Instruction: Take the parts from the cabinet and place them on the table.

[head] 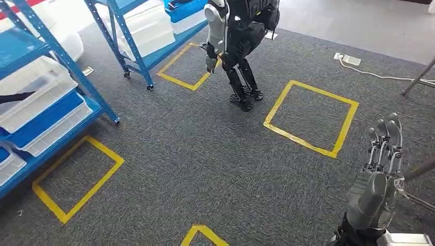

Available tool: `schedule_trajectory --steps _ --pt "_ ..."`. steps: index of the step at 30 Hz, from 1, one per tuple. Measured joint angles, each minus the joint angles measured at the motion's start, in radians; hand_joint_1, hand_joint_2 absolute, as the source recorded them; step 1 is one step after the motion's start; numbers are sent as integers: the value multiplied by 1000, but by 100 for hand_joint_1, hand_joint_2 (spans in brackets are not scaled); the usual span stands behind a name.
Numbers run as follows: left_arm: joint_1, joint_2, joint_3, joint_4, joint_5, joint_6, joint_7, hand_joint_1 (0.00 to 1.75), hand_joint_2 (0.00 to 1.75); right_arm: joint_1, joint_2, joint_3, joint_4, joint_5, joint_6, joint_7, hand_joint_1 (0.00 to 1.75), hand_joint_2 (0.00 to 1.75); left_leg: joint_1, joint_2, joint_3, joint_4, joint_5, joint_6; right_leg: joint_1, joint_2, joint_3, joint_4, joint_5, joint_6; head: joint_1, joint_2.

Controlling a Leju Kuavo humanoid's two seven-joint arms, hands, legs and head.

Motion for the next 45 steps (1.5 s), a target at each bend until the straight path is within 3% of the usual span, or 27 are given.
schedule_trajectory --steps 2,3,5,6,7,11,12,13,15,17,18,20,21,22,24,26,27,28,30,32,33,34,36,38,42,43,45 --pt "2 -2 -2 0 0 0 0 0 0 0 0 0 0 0 3 0 0 0 1 2 -61 113 -23 2 10 -25 6 0 -6 -4 0 0" --pt "4 -2 -2 0 0 0 2 0 0 0 0 0 1 0 3 0 0 0 0 2 -57 95 -5 9 15 -35 11 0 -9 -6 0 0" --pt "5 -2 -2 0 0 -1 3 0 0 -1 0 0 1 0 3 0 0 0 -18 7 20 -62 86 38 24 -53 31 -6 -17 -3 0 0" --pt "3 -2 -2 0 0 -1 3 0 0 -2 0 0 1 0 5 0 0 0 -35 27 69 -164 137 60 26 -63 47 -18 -19 -4 0 0" --pt "2 5 -2 0 -1 -1 3 0 0 -2 0 0 1 0 6 0 0 0 -59 76 109 -253 168 87 25 -72 61 -33 -18 -5 0 0" --pt "-6 7 -2 0 -3 -5 -1 0 0 -15 0 0 1 1 7 11 0 0 -66 63 133 -310 142 100 44 -111 69 -44 -27 -2 0 0" --pt "-1 5 -3 0 -3 -6 -2 0 0 -18 0 -1 0 1 7 18 0 0 -42 57 160 -340 155 83 46 -104 73 -37 -39 -3 -1 0" --pt "1 3 -3 0 -3 -8 -2 0 0 -19 0 -1 0 2 7 24 0 0 -42 43 167 -342 157 74 44 -49 64 0 -57 3 1 0" --pt "-5 1 -3 0 -3 -8 2 0 0 -15 -3 -1 0 9 4 32 0 0 -39 21 167 -338 156 76 41 -9 -28 185 -141 6 1 0" --pt "-6 -1 -4 0 -2 -7 8 0 0 -9 -3 0 0 12 -1 38 0 0 -36 -6 165 -336 155 75 34 -4 -115 327 -180 18 1 0" --pt "-5 -2 -5 0 -2 -7 11 0 0 -9 -3 0 0 12 -2 41 0 0 -32 -20 167 -333 153 73 31 -4 -124 326 -164 25 1 0" --pt "-1 -2 -5 0 -2 -4 18 0 0 -9 -3 0 0 15 -4 42 0 0 -17 -47 166 -316 144 59 19 2 -75 195 -74 43 1 0" --pt "1 -2 -5 0 -2 -3 18 0 0 -7 -3 0 0 15 -4 43 0 0 -11 -62 162 -298 134 45 4 29 -29 91 -22 61 0 0" --pt "0 0 -5 0 -2 -1 18 0 0 -4 -3 0 1 17 -5 43 0 0 -13 -75 149 -279 125 32 -19 90 -9 35 -11 82 0 1" --pt "-1 2 -5 0 -3 0 18 0 0 -3 -3 0 1 18 -6 47 0 0 -12 -90 134 -266 116 36 -16 76 -9 24 -4 35 0 0" --pt "3 2 -5 0 -3 1 18 0 0 -3 -2 0 1 20 -6 47 0 0 -12 -98 128 -279 127 37 -16 50 -15 25 1 14 0 0" --pt "6 7 -5 1 -2 2 18 0 0 -4 -2 0 2 20 -6 48 0 0 -9 -103 127 -269 121 33 -22 33 -13 24 1 11 0 0" --pt "6 2 -6 1 -3 1 18 0 0 -4 -2 0 2 20 -6 48 0 0 -12 -56 105 -226 95 27 -17 27 -9 20 1 3 0 0" --pt "2 2 -5 1 -2 2 18 0 0 -4 -2 0 2 21 -5 46 0 0 -1 -6 27 -62 20 11 -12 3 -4 17 1 1 0 0" --pt "1 0 -6 1 -3 0 18 0 0 -3 -2 0 2 21 -5 47 0 0 2 4 -58 97 -30 9 -7 -25 -3 17 -3 2 0 0" --pt "3 0 -6 1 -3 0 18 0 0 -4 -2 0 2 21 -5 47 0 0 2 5 -66 102 -23 11 -3 -37 0 16 -6 2 0 0" --pt "4 -1 -6 1 -3 0 18 0 0 -4 -2 0 2 21 -5 47 0 0 0 6 -46 58 4 19 1 -49 8 12 -8 2 0 0" --pt "4 -1 -6 1 -3 0 18 0 0 -5 -2 0 2 21 -5 47 0 0 -13 18 45 -121 90 47 10 -71 31 -5 -11 -1 0 0" --pt "-1 2 -6 1 -3 0 17 0 0 -5 -2 0 2 21 -5 47 0 0 -47 102 132 -275 135 81 15 -90 57 -28 -13 -2 0 0" --pt "-4 -1 -11 1 -3 0 16 0 0 -13 -2 0 2 21 -5 47 0 0 -39 64 160 -308 127 43 35 -133 79 -31 -42 0 0 0" --pt "3 -3 -13 1 -3 0 16 0 0 -12 -4 -1 2 21 -5 47 0 0 -30 53 169 -314 133 35 26 -92 83 -16 -50 8 1 0" --pt "0 -4 -16 1 -4 -1 16 0 0 -12 -5 -1 2 23 -5 47 0 0 -28 35 170 -313 134 50 30 -20 6 148 -129 13 1 0"
